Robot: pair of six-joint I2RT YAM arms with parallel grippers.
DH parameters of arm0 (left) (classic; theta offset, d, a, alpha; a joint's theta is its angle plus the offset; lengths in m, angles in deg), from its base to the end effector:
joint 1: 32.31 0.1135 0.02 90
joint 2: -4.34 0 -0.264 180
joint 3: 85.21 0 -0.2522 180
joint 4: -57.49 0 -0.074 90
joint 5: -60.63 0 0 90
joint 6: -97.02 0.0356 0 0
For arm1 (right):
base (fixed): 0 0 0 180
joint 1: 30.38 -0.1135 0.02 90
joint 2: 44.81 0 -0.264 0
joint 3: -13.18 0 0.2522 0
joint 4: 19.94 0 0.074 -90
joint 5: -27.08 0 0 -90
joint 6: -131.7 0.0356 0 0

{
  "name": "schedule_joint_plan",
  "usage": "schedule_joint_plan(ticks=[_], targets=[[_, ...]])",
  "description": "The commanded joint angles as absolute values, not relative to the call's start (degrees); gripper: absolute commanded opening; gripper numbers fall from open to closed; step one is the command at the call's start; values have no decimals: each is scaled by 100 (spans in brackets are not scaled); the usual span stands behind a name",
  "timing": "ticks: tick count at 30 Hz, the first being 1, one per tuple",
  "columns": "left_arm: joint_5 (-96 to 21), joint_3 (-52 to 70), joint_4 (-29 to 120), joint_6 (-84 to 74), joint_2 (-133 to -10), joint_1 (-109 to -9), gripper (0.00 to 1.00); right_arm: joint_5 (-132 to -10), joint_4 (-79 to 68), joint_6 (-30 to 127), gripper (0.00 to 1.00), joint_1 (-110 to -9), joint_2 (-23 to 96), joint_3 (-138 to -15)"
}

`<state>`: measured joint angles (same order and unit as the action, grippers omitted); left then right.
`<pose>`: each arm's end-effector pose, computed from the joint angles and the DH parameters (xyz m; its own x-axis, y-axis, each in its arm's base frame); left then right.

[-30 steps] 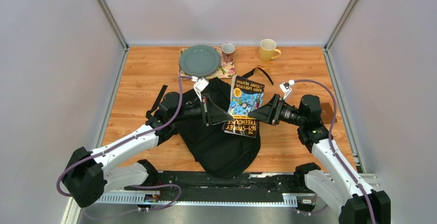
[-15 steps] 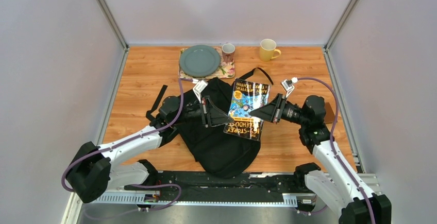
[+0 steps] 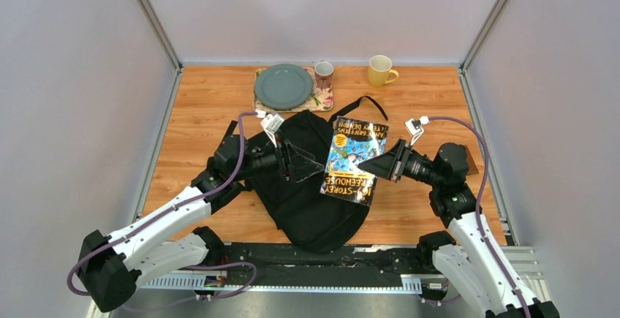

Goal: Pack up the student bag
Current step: Pick up the book from the center of the board.

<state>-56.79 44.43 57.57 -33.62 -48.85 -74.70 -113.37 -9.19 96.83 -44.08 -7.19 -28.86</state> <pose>0.1508 -0.1599 0.3073 -0.6379 -0.2005 -0.7436 0.6888 0.2832 -0.6673 0.1474 0.0642 0.2834 -0.7958 0.3437 -0.4985 -0.4240 0.2713 0.8641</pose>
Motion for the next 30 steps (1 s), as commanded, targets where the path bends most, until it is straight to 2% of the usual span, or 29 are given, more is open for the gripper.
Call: schedule_joint_plan(ticks=[1, 6, 13, 19, 30], targets=[[-5809, 4087, 5944, -2894, -5093, -7485, 74, -11950, -1373, 9759, 0, -4418, -667, -3178], [-5951, 3762, 6182, -2752, -5621, -7476, 75, -12390, -1759, 9821, 0, -4444, -685, -3292], [-6486, 3840, 7542, -3418, -6210, -7432, 76, -13198, -1875, 9541, 0, -4594, -509, -3486], [-7137, 4358, 9275, -4368, -6219, -7265, 77, -13455, 223, 7488, 0, -4620, -281, -3986], [-8165, 4517, 10033, -4861, -6368, -7230, 77, -14016, 50, 7202, 0, -4726, 185, -4242]])
